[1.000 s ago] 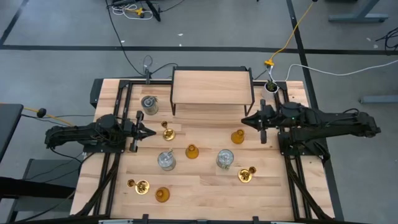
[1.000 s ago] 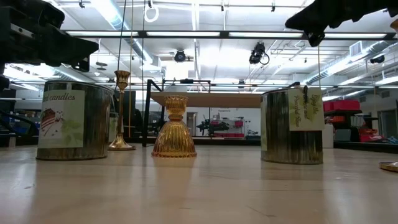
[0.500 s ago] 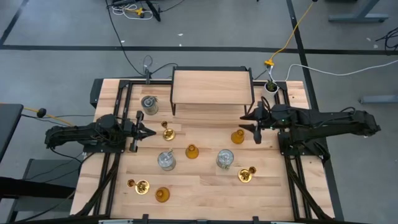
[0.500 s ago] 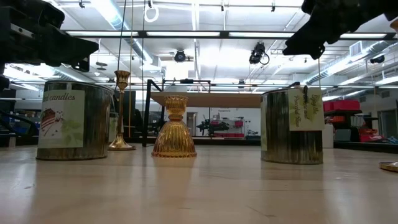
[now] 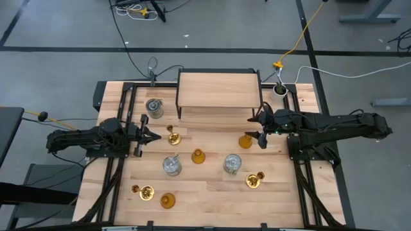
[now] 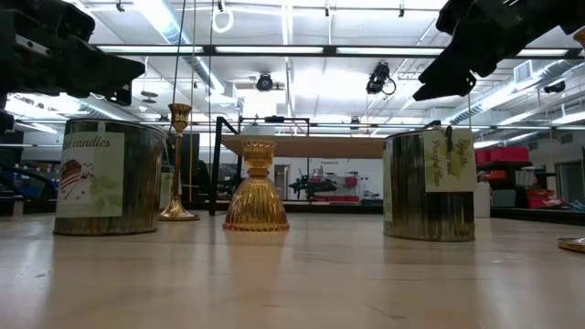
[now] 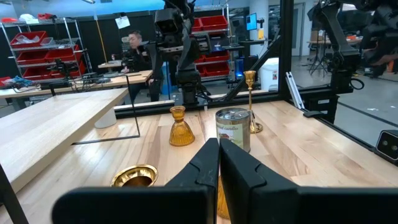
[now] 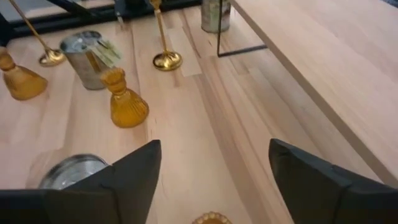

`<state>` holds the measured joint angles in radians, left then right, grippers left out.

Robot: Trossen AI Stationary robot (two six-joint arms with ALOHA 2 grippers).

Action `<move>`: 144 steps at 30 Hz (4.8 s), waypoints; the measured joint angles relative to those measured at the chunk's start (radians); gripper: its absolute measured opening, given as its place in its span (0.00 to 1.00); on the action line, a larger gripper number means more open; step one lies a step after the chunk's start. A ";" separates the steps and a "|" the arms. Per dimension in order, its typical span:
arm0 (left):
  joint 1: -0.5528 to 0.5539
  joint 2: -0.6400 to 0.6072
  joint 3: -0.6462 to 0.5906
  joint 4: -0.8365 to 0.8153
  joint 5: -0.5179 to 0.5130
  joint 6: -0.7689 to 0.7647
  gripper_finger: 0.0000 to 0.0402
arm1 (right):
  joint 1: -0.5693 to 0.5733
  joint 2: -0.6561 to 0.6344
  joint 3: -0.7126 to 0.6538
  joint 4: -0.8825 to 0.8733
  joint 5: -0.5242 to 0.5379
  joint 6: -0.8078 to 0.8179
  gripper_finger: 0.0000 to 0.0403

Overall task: Pick & Place candle stick holders
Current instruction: Put the top orange glass candle holder on the shelf

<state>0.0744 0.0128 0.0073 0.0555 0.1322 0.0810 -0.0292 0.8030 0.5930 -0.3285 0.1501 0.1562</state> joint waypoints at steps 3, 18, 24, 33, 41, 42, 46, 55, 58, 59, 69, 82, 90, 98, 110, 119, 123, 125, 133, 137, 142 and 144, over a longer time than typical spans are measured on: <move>0.000 0.000 0.000 0.000 0.000 0.000 0.05 | 0.000 0.018 0.000 -0.016 0.000 0.001 0.79; 0.000 0.000 0.000 0.000 0.000 0.000 0.05 | 0.000 0.133 0.000 -0.139 -0.011 0.016 0.86; 0.000 0.000 0.000 0.000 0.000 0.000 0.05 | 0.000 0.192 0.000 -0.143 -0.012 0.016 0.86; 0.000 0.000 0.000 0.000 0.000 0.000 0.05 | 0.000 0.273 0.000 -0.146 -0.031 0.015 0.86; 0.000 0.000 0.000 0.000 0.000 0.000 0.05 | 0.000 0.315 0.000 -0.144 -0.037 0.011 0.86; 0.000 0.000 0.000 0.000 0.000 0.000 0.05 | 0.000 0.319 0.000 -0.145 -0.037 0.011 0.86; 0.000 0.000 0.000 0.000 0.000 0.000 0.05 | 0.000 0.330 0.000 -0.144 -0.037 0.010 0.85; 0.000 0.000 0.000 0.000 0.000 0.000 0.05 | 0.000 0.341 0.000 -0.144 -0.037 0.010 0.70; 0.000 0.000 0.000 0.000 0.000 0.000 0.05 | 0.000 0.341 0.000 -0.144 -0.036 0.010 0.66; 0.000 0.000 0.000 0.000 0.000 0.000 0.05 | 0.000 0.341 0.000 -0.144 -0.036 0.010 0.65; 0.000 0.000 0.000 0.000 0.000 0.000 0.05 | 0.000 0.341 0.000 -0.143 -0.035 0.011 0.56; 0.000 0.000 0.000 0.000 0.000 0.000 0.05 | 0.000 0.341 0.000 -0.143 -0.035 0.011 0.46; 0.000 0.000 0.000 0.000 0.000 0.000 0.05 | 0.000 0.341 0.000 -0.144 -0.036 0.002 0.46; 0.000 0.000 0.000 0.000 0.000 0.000 0.05 | 0.000 0.341 0.000 -0.127 -0.055 -0.022 0.44; 0.000 0.000 0.000 0.000 0.000 0.000 0.05 | 0.000 0.341 0.019 -0.120 -0.098 -0.026 0.44; 0.000 0.000 0.000 0.000 0.000 0.000 0.05 | 0.000 0.341 0.177 -0.210 -0.116 -0.043 0.44; 0.000 0.000 0.000 0.000 0.000 0.000 0.05 | 0.000 0.341 0.271 -0.289 -0.114 -0.044 0.43; 0.000 0.000 0.000 0.000 0.000 0.000 0.05 | 0.000 0.341 0.315 -0.321 -0.114 -0.044 0.44; 0.000 0.000 0.000 0.000 0.000 0.000 0.05 | -0.007 0.341 0.458 -0.426 -0.114 -0.009 0.44; 0.000 0.000 0.000 0.000 0.000 0.000 0.05 | -0.024 0.341 0.507 -0.455 -0.116 -0.006 0.44; 0.000 0.000 0.000 0.000 0.000 0.000 0.05 | -0.067 0.341 0.560 -0.467 -0.116 -0.013 0.44; 0.000 0.000 0.000 0.000 0.000 0.000 0.05 | -0.090 0.341 0.584 -0.468 -0.116 -0.021 0.44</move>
<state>0.0744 0.0128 0.0072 0.0555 0.1323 0.0811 -0.1190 1.1442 1.1769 -0.7968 0.0341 0.1351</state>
